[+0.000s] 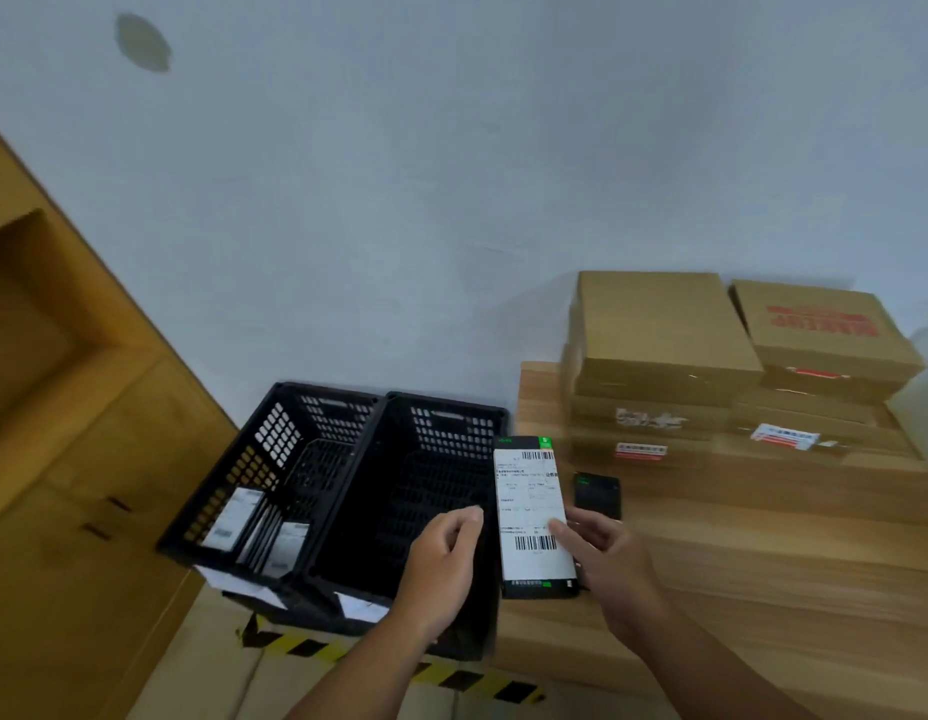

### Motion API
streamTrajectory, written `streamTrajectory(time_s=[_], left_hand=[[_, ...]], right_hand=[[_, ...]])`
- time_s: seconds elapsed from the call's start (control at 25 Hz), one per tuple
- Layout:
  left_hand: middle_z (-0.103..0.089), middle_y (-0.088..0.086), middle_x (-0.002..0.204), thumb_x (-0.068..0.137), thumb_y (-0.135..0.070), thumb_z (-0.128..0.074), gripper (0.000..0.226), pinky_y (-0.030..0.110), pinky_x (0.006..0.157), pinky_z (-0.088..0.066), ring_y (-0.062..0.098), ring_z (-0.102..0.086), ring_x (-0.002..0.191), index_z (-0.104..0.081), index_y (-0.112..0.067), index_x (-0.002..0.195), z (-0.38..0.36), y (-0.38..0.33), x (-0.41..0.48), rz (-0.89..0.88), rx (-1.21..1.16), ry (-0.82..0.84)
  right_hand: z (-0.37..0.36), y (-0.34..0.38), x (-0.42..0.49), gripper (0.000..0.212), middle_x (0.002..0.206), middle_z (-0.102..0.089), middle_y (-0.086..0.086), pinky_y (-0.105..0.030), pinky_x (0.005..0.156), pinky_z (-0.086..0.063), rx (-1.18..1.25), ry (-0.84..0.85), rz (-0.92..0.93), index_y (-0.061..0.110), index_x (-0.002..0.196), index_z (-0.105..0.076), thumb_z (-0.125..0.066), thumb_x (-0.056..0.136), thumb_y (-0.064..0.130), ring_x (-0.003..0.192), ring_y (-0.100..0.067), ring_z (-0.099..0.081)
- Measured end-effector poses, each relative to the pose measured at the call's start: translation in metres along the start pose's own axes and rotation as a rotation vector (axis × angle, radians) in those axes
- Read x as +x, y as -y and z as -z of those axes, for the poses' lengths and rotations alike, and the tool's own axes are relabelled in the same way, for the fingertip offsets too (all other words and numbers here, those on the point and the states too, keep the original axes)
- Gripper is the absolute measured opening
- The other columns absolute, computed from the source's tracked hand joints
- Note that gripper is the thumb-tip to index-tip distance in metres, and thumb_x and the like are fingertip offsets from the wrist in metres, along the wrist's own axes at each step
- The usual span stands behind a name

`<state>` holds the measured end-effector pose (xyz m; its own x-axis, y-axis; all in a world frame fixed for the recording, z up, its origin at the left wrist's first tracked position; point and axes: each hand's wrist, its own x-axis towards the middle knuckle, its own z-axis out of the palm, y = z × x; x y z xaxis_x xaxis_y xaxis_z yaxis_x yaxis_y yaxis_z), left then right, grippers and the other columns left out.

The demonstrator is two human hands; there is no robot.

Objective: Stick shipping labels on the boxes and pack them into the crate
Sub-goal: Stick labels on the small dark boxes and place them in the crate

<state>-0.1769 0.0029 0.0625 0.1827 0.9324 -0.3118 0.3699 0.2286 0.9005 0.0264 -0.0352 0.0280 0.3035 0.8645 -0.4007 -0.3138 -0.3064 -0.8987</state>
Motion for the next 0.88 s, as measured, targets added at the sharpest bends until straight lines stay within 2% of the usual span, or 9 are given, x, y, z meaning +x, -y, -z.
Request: streamTrajectory(time_s=[0.12,0.24,0.36,0.48,0.6,0.72,0.88], left_hand=[[-0.059,-0.023,0.126,0.102,-0.057,-0.046,0.027,0.029,0.105,-0.047,-0.004,-0.056,0.116,-0.060,-0.045,0.121,0.069,0.031,0.000,0.031,0.008,-0.016],[-0.056,-0.026,0.127,0.100,-0.062,-0.044,0.022,0.031,0.105,-0.046,-0.003,-0.056,0.117,-0.057,-0.053,0.115,0.164,0.071,0.003,0.062,0.015,-0.007],[-0.054,-0.026,0.129,0.101,-0.061,-0.042,0.026,0.029,0.105,-0.045,-0.004,-0.054,0.117,-0.057,-0.051,0.120,0.266,0.110,0.010,0.103,0.026,0.010],[-0.053,-0.026,0.129,0.101,-0.060,-0.044,0.031,0.025,0.100,-0.044,-0.006,-0.054,0.115,-0.056,-0.047,0.126,0.351,0.143,0.011,0.145,0.012,-0.020],[-0.052,-0.027,0.126,0.100,-0.060,-0.045,0.025,0.024,0.097,-0.043,-0.008,-0.054,0.111,-0.057,-0.051,0.119,0.406,0.167,0.024,0.163,0.020,-0.071],[-0.054,-0.026,0.126,0.101,-0.057,-0.045,0.028,0.023,0.096,-0.045,-0.005,-0.056,0.112,-0.060,-0.046,0.123,0.442,0.187,0.059,0.163,0.060,-0.100],[-0.056,-0.026,0.123,0.102,-0.052,-0.047,0.026,0.011,0.086,-0.045,-0.014,-0.056,0.106,-0.063,-0.045,0.121,0.479,0.212,0.116,0.169,0.079,-0.121]], right_hand=[[-0.064,-0.020,0.011,0.029,0.100,-0.079,-0.003,-0.039,0.077,-0.062,-0.048,0.011,-0.033,0.014,0.114,-0.071,-0.078,0.086,0.014,0.092,-0.022,-0.077],[-0.153,-0.048,0.021,0.032,0.096,-0.080,-0.006,-0.045,0.082,-0.062,-0.122,0.009,-0.052,0.010,0.113,-0.070,-0.081,0.083,0.015,0.088,-0.025,-0.077],[-0.243,-0.075,0.026,0.030,0.089,-0.080,-0.006,-0.038,0.072,-0.063,-0.167,-0.034,-0.052,0.008,0.109,-0.071,-0.082,0.082,0.015,0.082,-0.023,-0.078],[-0.318,-0.099,0.029,0.029,0.088,-0.079,-0.005,-0.036,0.071,-0.062,-0.240,-0.054,-0.082,0.008,0.107,-0.072,-0.083,0.082,0.016,0.082,-0.022,-0.077],[-0.374,-0.119,0.038,0.030,0.089,-0.079,-0.008,-0.035,0.069,-0.062,-0.281,-0.067,-0.126,0.007,0.110,-0.070,-0.082,0.083,0.014,0.081,-0.023,-0.076],[-0.417,-0.140,0.068,0.028,0.086,-0.078,-0.006,-0.029,0.060,-0.060,-0.317,-0.084,-0.153,0.007,0.109,-0.070,-0.081,0.084,0.013,0.077,-0.020,-0.076],[-0.464,-0.184,0.126,0.032,0.090,-0.077,-0.008,-0.037,0.072,-0.061,-0.361,-0.099,-0.200,0.003,0.113,-0.069,-0.080,0.085,0.013,0.082,-0.024,-0.075]])
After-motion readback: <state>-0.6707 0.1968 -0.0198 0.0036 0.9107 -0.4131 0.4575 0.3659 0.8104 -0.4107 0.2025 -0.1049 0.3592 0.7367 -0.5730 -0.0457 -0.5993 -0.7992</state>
